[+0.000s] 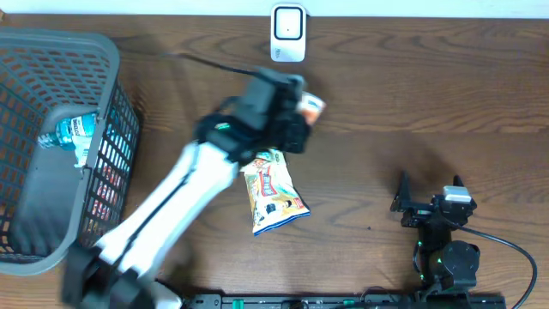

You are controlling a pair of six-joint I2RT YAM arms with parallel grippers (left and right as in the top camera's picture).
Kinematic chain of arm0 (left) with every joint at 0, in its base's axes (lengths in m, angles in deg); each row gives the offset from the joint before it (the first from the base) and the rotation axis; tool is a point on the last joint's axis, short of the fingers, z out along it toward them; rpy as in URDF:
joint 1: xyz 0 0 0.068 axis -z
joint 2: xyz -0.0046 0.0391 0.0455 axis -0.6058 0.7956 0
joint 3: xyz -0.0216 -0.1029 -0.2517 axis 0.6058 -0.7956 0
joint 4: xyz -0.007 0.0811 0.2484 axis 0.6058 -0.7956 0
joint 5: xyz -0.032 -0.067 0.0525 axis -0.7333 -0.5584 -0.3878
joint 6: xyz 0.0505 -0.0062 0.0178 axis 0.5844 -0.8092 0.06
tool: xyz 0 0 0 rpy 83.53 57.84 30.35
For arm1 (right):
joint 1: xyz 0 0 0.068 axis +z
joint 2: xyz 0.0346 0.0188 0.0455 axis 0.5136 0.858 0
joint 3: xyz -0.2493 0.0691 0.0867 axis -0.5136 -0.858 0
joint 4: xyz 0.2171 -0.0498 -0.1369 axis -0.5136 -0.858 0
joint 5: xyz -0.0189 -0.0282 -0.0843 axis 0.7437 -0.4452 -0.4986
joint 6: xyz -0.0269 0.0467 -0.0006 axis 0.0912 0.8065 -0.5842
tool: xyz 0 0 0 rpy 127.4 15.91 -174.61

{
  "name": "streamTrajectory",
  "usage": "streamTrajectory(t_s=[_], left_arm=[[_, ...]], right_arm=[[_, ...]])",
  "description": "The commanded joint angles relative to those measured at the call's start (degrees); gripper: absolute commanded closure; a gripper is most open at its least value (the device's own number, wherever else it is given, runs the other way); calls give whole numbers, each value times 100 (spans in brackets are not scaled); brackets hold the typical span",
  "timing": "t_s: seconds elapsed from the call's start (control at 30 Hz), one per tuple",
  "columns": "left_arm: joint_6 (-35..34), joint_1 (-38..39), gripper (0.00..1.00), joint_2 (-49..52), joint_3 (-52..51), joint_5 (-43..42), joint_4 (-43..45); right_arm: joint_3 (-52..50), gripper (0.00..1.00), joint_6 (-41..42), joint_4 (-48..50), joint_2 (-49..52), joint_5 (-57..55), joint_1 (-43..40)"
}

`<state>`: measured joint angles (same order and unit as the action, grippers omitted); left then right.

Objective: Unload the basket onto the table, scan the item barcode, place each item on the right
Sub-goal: 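Lift the small orange tissue pack and place it beside the snack bag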

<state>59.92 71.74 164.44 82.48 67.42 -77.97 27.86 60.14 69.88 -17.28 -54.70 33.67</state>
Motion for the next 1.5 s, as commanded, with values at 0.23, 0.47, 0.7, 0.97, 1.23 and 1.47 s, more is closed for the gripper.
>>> streamTrajectory(t_s=[0.23,0.47,0.7,0.97,1.23,1.47], left_arm=[[52,496,92,2022,-35,332,188],[55,656,92,2312,-35,337,205],[50,855,76,2312,-35,629,243],[57,907,3,2127,44,953,61],[258,870,2,778,616,2006,-1014],[358,868,2,-835,625,3075,-1182]], right_arm=[[-9,1,-46,-24,-4,13,22],[-9,1,-46,-24,-4,13,22],[-9,1,-44,-24,-4,13,22],[-9,1,-44,-24,-4,13,22],[-9,1,-44,-24,-4,13,22],[-9,1,-44,-24,-4,13,22]])
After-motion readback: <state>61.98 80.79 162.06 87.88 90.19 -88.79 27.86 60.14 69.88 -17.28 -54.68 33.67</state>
